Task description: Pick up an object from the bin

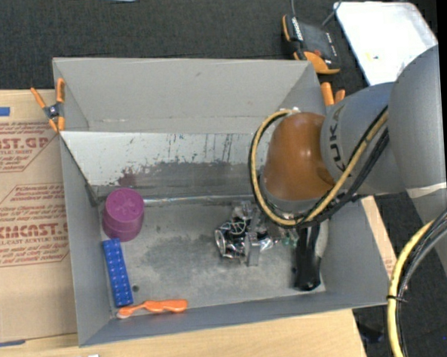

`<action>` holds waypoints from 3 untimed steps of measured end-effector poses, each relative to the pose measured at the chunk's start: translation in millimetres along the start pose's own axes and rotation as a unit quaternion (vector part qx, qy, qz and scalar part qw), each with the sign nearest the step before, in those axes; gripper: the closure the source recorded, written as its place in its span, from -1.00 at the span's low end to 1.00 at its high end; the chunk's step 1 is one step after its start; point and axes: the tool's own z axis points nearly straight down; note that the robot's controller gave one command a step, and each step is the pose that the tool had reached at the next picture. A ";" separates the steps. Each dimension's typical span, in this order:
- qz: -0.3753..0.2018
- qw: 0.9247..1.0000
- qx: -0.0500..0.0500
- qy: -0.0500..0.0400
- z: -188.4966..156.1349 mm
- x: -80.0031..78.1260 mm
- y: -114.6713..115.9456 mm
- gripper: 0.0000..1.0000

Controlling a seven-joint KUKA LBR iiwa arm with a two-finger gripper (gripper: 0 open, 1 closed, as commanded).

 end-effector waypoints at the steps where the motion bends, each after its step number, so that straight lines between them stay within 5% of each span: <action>1: 0.000 1.000 0.000 0.000 0.0 0.0 0.0 1.00; 2: 0.000 1.000 0.000 0.000 0.0 0.0 0.0 1.00; 3: 0.031 1.000 0.000 -0.001 0.2 -27.4 -15.9 1.00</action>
Offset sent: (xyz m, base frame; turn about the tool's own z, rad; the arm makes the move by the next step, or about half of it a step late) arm 0.0000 0.0000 0.0000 0.0000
